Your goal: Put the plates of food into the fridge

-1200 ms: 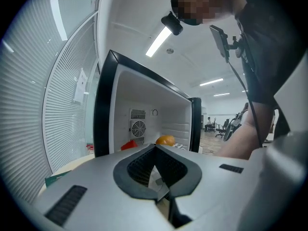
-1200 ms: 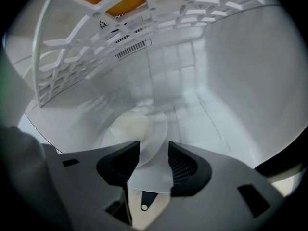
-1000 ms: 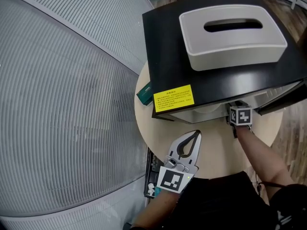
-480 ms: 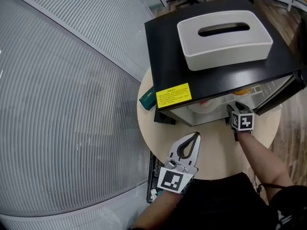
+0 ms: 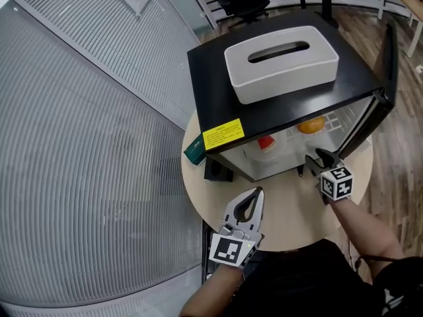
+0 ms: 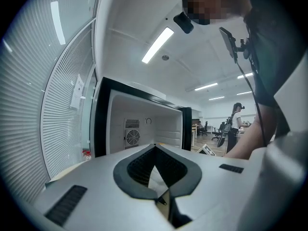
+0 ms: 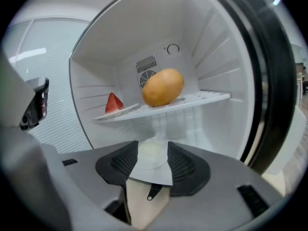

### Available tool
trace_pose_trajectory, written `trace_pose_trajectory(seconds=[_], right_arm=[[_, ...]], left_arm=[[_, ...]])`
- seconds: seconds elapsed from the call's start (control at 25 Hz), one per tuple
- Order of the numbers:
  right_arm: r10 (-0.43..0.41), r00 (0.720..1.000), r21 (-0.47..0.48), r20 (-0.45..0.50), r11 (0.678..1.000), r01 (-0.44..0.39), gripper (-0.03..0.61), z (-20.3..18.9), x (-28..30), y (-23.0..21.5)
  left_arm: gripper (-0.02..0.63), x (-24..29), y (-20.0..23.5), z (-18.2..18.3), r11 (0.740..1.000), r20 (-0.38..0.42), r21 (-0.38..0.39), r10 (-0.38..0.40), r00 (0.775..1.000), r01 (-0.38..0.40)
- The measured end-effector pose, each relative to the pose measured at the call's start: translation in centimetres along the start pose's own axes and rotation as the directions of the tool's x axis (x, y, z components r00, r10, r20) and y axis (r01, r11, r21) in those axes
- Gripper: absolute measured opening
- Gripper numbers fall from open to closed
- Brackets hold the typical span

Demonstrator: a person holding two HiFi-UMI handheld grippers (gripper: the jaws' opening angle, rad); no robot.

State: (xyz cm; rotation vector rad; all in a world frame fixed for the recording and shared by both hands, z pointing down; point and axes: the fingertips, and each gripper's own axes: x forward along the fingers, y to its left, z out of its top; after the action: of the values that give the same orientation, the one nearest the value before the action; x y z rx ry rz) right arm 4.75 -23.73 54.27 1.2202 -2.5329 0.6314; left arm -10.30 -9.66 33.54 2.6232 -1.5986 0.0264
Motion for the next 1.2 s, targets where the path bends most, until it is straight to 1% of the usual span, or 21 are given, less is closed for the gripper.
trace_pose_trajectory(seconds=[0.08, 0.16, 0.4, 0.6, 0.8, 0.96, 1.2], right_arm=[[-0.015, 0.999, 0.011, 0.034, 1.000, 0.015, 0.196, 0.6, -1.7, -0.1], [-0.025, 0.998, -0.004, 0.065, 1.000, 0.025, 0.196, 1.2, -3.3, 0.3], [-0.034, 0.988, -0.054, 0.153, 0.998, 0.043, 0.196, 3.0, -8.2, 1.7], [-0.039, 0.978, -0.062, 0.203, 0.997, 0.053, 0.196, 3.9, -12.1, 2.6], [-0.057, 0.965, -0.124, 0.257, 0.988, 0.091, 0.195, 4.9, -16.2, 3.5], [-0.054, 0.954, -0.160, 0.293, 0.982, 0.105, 0.172, 6.0, -18.4, 4.3], [-0.047, 0.941, -0.166, 0.334, 0.980, 0.108, 0.110, 6.9, -21.0, 5.4]], left_arm=[[0.003, -0.2, -0.7, -0.2, 1.000, -0.014, 0.004, -0.013, 1.000, 0.013], [0.003, -0.5, -1.3, -0.2, 1.000, -0.019, 0.007, -0.021, 1.000, 0.021], [0.003, -1.9, -2.1, 0.2, 1.000, 0.011, 0.000, -0.023, 1.000, 0.023], [0.003, -3.3, -2.1, 0.3, 1.000, 0.014, 0.014, -0.008, 1.000, 0.008], [0.003, -4.8, -2.0, 0.4, 1.000, 0.031, 0.014, 0.010, 0.999, -0.010], [0.003, -5.8, -1.8, 1.0, 0.999, 0.042, 0.022, 0.038, 0.998, -0.039], [0.003, -6.5, -1.5, 1.1, 0.998, 0.036, 0.039, 0.048, 0.998, -0.050]])
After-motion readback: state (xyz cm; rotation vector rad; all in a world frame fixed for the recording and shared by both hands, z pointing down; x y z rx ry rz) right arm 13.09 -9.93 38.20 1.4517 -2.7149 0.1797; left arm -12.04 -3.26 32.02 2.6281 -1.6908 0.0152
